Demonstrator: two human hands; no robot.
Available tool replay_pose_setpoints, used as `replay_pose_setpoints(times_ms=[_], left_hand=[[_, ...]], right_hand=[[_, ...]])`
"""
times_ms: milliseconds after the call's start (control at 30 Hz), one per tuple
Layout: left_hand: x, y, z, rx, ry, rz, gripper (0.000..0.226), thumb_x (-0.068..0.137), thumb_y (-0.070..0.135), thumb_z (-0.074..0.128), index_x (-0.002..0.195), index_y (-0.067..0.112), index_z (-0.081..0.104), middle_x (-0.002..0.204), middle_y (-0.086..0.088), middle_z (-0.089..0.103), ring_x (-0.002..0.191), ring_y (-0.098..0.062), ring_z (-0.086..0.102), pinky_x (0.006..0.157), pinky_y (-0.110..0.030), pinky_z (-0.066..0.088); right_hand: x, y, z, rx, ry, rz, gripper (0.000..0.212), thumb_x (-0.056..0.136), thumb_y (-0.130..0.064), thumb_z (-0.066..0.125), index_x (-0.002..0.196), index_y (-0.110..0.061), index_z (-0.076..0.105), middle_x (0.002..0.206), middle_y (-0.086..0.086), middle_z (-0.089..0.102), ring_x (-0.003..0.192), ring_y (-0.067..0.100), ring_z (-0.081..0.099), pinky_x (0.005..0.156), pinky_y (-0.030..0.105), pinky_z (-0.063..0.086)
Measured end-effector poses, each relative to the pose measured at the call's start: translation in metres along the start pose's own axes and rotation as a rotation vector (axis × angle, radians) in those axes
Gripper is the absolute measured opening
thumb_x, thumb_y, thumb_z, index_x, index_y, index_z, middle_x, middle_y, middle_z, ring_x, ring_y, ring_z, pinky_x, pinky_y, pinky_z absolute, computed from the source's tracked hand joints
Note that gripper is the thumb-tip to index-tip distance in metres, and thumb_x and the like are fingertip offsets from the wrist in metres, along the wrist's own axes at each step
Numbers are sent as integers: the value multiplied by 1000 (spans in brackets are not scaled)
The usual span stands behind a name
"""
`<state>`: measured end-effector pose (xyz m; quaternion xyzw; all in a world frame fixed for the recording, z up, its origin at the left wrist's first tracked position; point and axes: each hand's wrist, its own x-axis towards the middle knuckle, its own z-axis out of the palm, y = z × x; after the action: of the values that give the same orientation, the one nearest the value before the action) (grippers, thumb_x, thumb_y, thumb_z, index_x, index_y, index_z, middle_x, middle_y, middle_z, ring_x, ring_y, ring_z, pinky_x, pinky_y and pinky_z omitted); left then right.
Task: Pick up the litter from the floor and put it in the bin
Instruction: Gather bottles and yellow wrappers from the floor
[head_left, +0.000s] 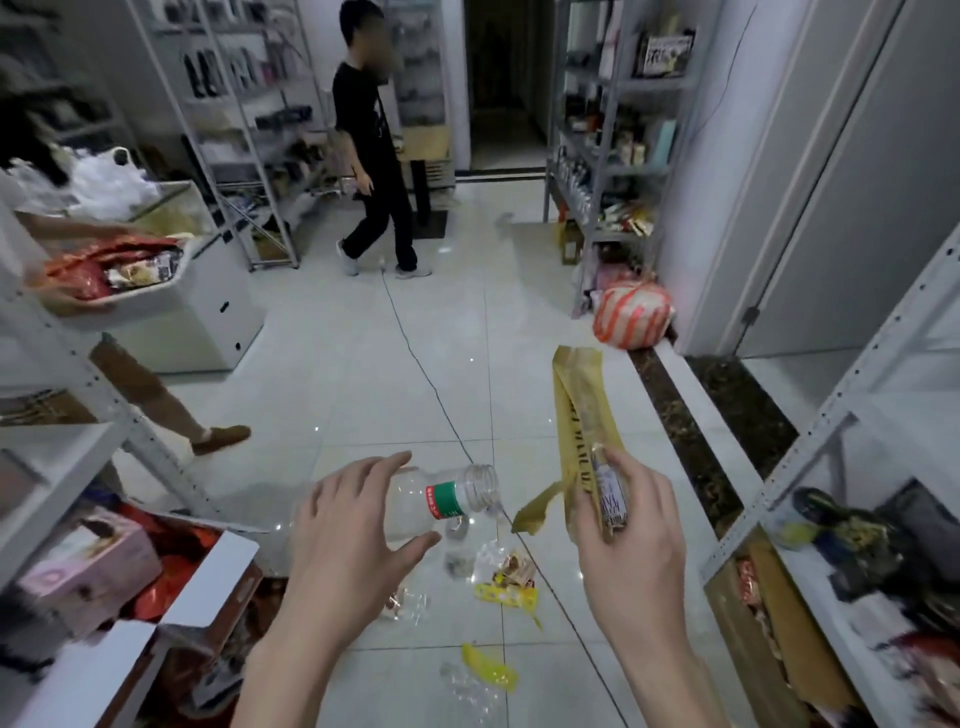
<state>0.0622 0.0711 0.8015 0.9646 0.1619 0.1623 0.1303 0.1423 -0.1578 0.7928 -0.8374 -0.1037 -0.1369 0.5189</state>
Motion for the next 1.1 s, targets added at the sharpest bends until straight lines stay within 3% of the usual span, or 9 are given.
replay_pose_setpoints(times_ms=[267, 500, 633, 700, 800, 900, 1000, 1100], left_hand=[[-33, 18, 1, -59, -42, 98, 79, 69, 54, 80, 138, 37, 44, 128, 14, 54, 123, -16, 49, 105, -38, 31], [-70, 47, 17, -179, -160, 337, 76, 70, 55, 77, 138, 36, 46, 128, 15, 53, 123, -14, 47, 105, -33, 25], [-108, 67, 30, -219, -273, 507, 77, 70, 55, 79, 137, 34, 46, 129, 11, 54, 124, -17, 48, 104, -36, 26], [-133, 83, 35, -224, -326, 598, 78, 70, 55, 78, 138, 34, 45, 129, 9, 54, 124, -18, 47, 104, -37, 26], [-173, 113, 37, -227, -397, 736, 79, 70, 56, 77, 139, 35, 43, 131, 9, 53, 125, -18, 47, 104, -37, 26], [-218, 150, 34, -268, -462, 872, 79, 72, 56, 77, 140, 36, 42, 133, 9, 52, 127, -18, 45, 107, -39, 27], [-270, 189, 30, -282, -498, 1013, 78, 75, 58, 73, 142, 35, 40, 136, 8, 50, 128, -17, 43, 107, -38, 25], [-333, 227, 26, -293, -532, 1124, 80, 74, 58, 74, 142, 35, 40, 136, 8, 50, 128, -17, 43, 106, -38, 26]], right_hand=[[-53, 5, -47, -84, 88, 90, 44, 92, -22, 68, 133, -30, 53, 123, -16, 51, 111, -24, 39, 87, -6, 27], [-134, 3, -90, -188, 290, 263, 44, 93, -28, 66, 134, -33, 51, 124, -18, 48, 108, -8, 42, 86, 16, 34], [-205, -1, -117, -283, 419, 373, 43, 93, -26, 67, 134, -30, 53, 123, -14, 50, 103, -19, 43, 80, -5, 29], [-245, -3, -134, -352, 496, 423, 44, 92, -23, 68, 134, -26, 54, 123, -10, 52, 100, -13, 43, 83, -9, 23], [-306, -9, -167, -416, 601, 524, 47, 91, -22, 68, 136, -23, 53, 123, -7, 53, 104, -3, 44, 84, -4, 27], [-365, -16, -202, -471, 722, 595, 48, 92, -24, 69, 137, -22, 53, 127, -8, 53, 108, -5, 42, 86, -1, 28], [-426, -23, -234, -487, 869, 643, 48, 92, -25, 68, 137, -24, 52, 126, -7, 53, 108, -5, 44, 92, 14, 33], [-490, -29, -267, -508, 978, 696, 48, 93, -25, 67, 137, -25, 51, 127, -7, 52, 111, -3, 44, 95, 20, 36]])
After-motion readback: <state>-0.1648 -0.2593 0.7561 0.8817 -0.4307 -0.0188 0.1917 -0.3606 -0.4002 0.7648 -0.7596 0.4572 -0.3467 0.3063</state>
